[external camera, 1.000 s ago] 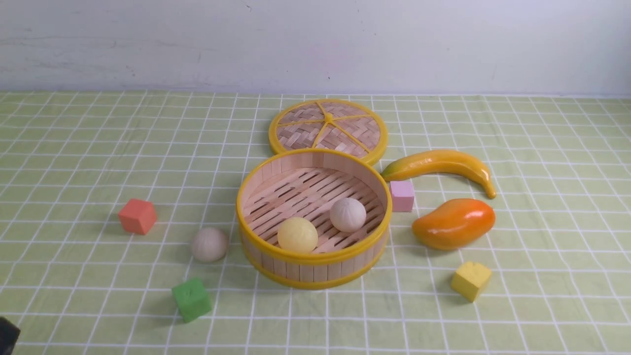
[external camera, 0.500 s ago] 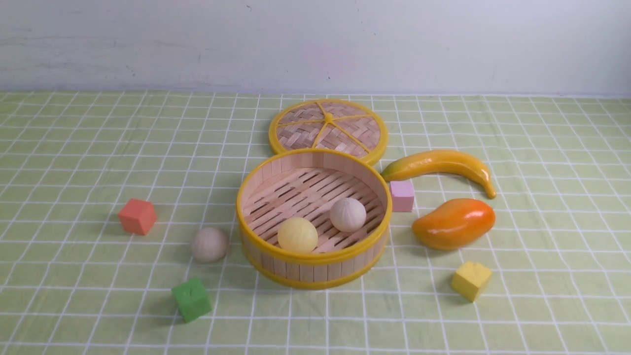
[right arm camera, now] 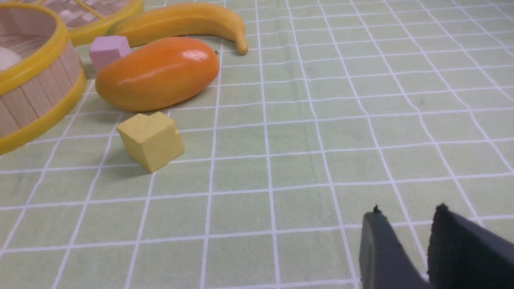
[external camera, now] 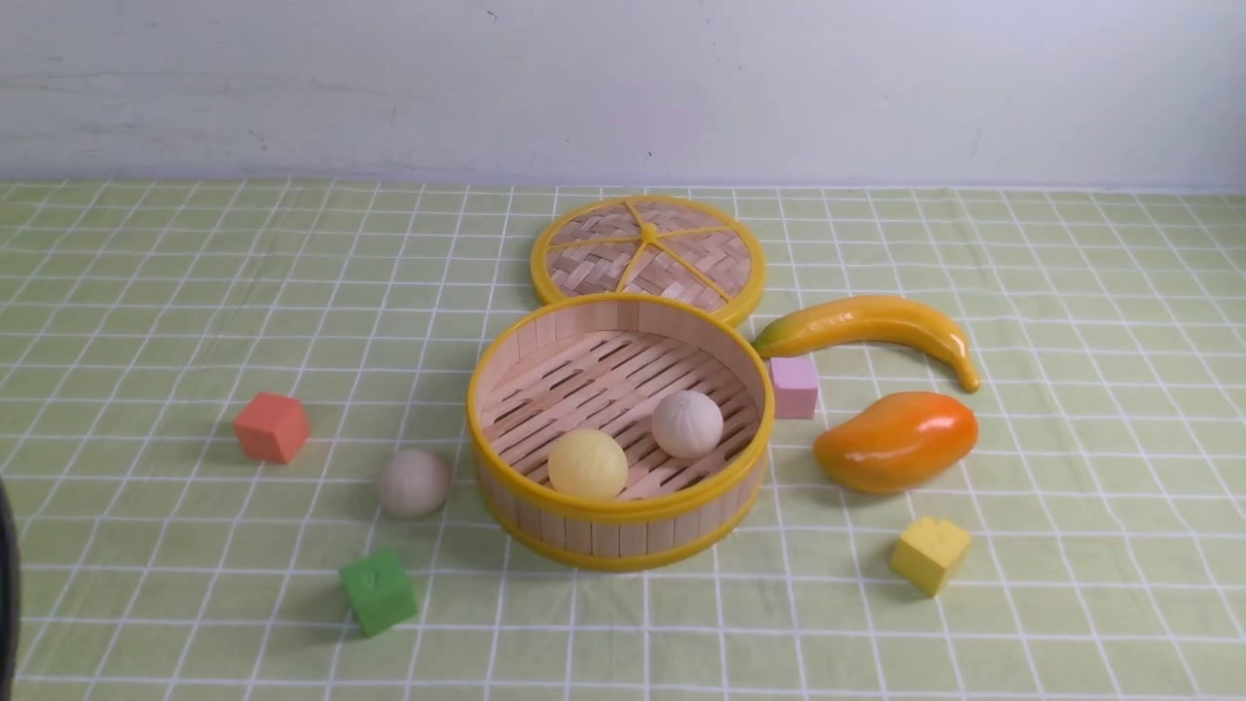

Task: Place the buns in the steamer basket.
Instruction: Use the left arm to grab a steamed stuffed bun

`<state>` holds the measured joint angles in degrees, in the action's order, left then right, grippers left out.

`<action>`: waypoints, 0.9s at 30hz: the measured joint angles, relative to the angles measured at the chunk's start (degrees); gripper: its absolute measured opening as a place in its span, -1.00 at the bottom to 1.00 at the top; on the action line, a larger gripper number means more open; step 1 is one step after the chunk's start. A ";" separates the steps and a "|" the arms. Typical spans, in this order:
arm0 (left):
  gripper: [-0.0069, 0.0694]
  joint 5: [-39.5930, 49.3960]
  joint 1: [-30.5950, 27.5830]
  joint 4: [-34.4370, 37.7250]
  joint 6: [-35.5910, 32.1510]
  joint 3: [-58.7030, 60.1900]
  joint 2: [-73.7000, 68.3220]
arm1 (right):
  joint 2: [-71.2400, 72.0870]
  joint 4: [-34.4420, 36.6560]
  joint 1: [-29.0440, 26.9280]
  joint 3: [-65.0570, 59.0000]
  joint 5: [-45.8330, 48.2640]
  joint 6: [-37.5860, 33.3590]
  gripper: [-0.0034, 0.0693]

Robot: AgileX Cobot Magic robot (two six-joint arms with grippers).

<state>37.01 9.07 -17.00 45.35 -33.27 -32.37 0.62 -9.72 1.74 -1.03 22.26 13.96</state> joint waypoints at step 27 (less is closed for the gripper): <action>-0.19 7.29 2.47 14.78 -21.85 -31.90 -53.18 | 0.00 0.00 0.00 0.00 0.00 0.00 -0.27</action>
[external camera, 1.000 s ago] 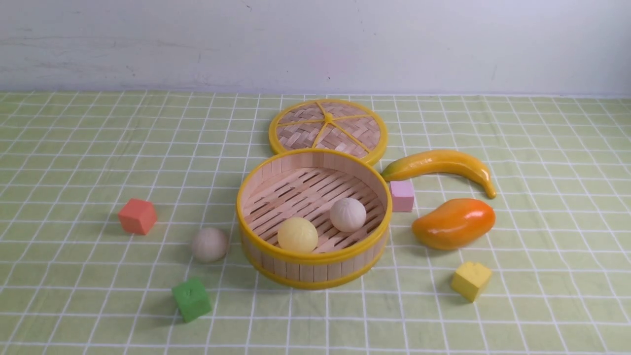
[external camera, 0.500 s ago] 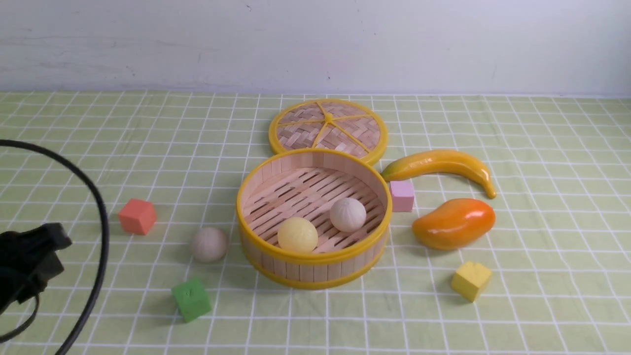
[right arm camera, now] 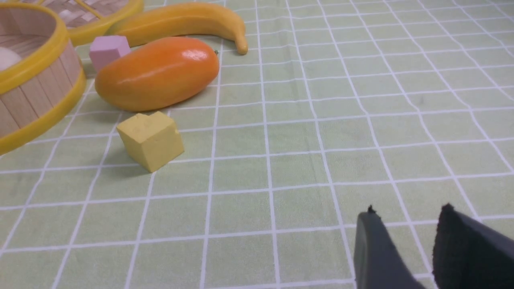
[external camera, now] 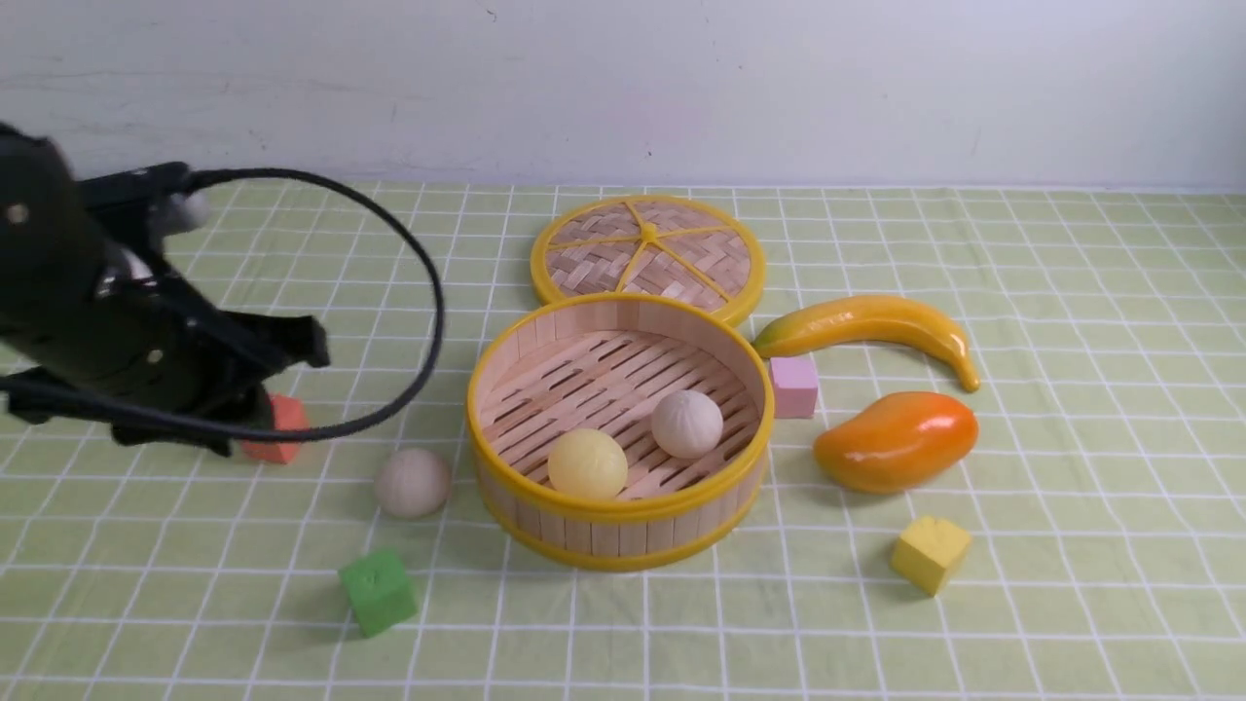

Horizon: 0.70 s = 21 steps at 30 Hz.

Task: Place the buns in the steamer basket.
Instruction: Use the left arm to grab a steamed stuffed bun

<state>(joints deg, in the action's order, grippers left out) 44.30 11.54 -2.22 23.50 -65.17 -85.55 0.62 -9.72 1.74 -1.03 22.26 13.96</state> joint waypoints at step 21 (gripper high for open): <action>-0.19 0.85 4.94 2.22 -18.71 -14.74 -24.26 | 0.00 0.00 0.00 0.00 0.00 0.00 -0.25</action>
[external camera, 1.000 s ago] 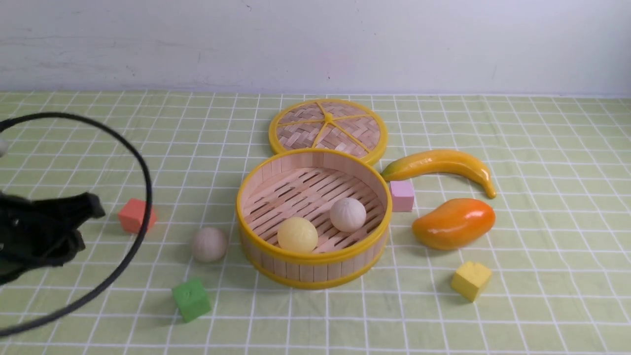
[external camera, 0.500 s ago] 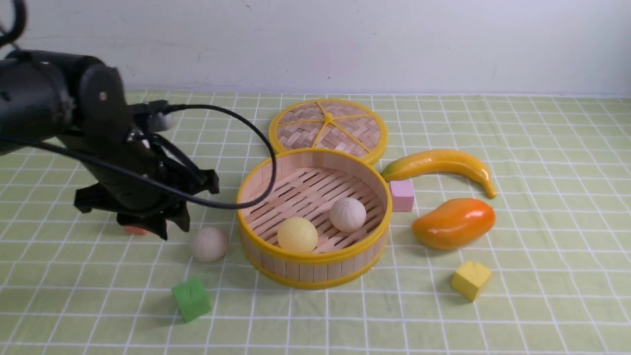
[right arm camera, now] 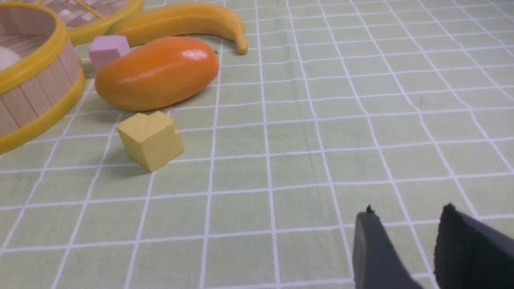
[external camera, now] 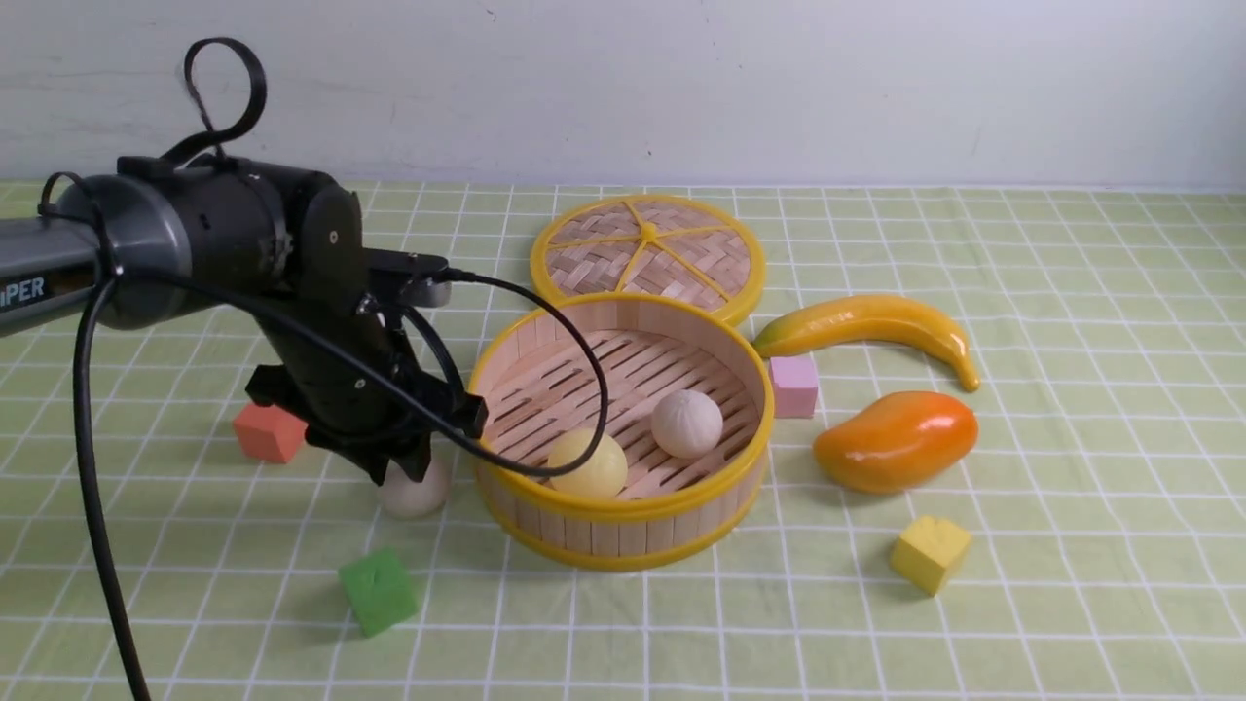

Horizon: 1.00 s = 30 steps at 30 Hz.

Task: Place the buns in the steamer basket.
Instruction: Use the left arm to grab a steamed stuffed bun

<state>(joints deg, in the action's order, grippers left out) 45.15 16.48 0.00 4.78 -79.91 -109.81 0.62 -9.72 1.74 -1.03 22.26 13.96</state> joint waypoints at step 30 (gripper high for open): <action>-0.34 0.14 0.00 -0.64 1.01 -0.59 -3.72 | 0.00 0.00 0.00 0.00 0.00 0.00 -0.25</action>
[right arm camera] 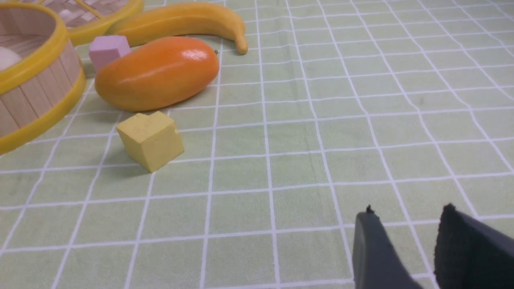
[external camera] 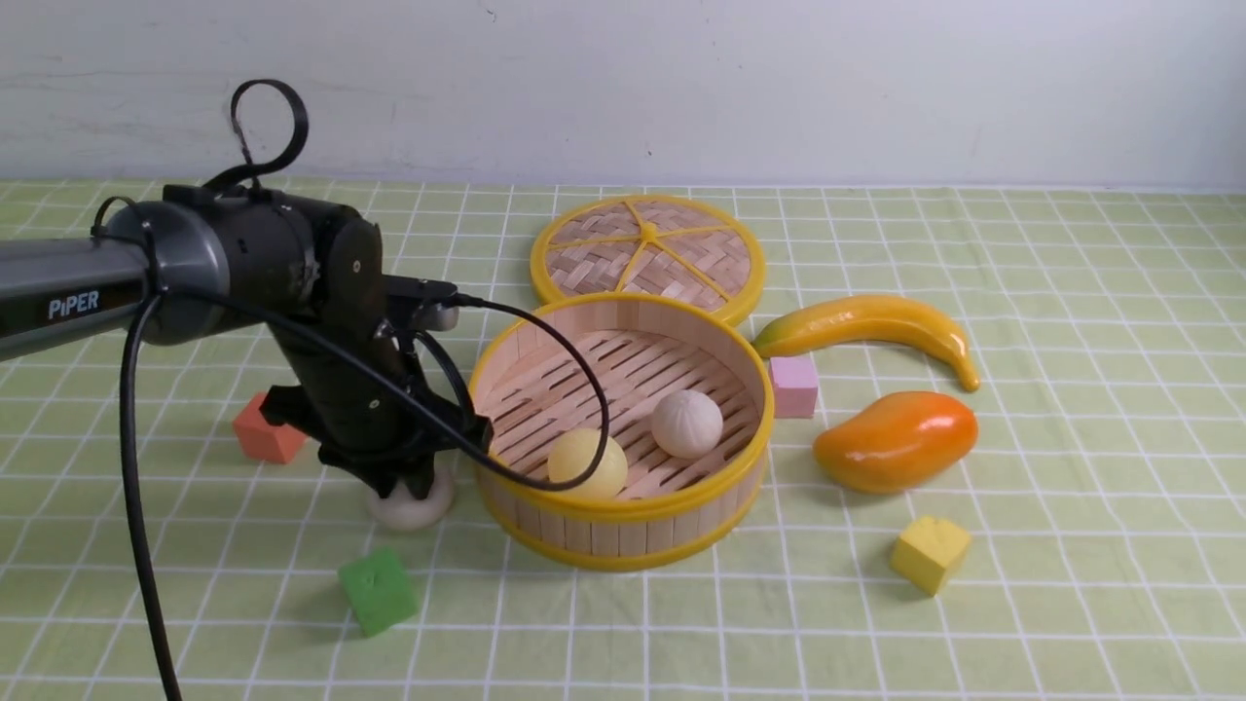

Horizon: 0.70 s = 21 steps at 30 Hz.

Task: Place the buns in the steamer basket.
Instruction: Use the left arm to grab a steamed stuffed bun, then use the left arm to put the steamed stuffed bun into the steamer

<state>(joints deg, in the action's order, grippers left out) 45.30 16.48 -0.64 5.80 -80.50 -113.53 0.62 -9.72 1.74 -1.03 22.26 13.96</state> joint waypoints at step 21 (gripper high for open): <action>-0.85 13.72 0.00 1.50 0.53 -6.29 7.78 | 0.00 0.00 0.00 0.00 0.00 0.00 -0.25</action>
<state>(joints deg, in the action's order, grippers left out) 59.02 16.48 0.87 6.33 -86.78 -105.75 0.62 -9.72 1.74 -1.03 22.26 13.96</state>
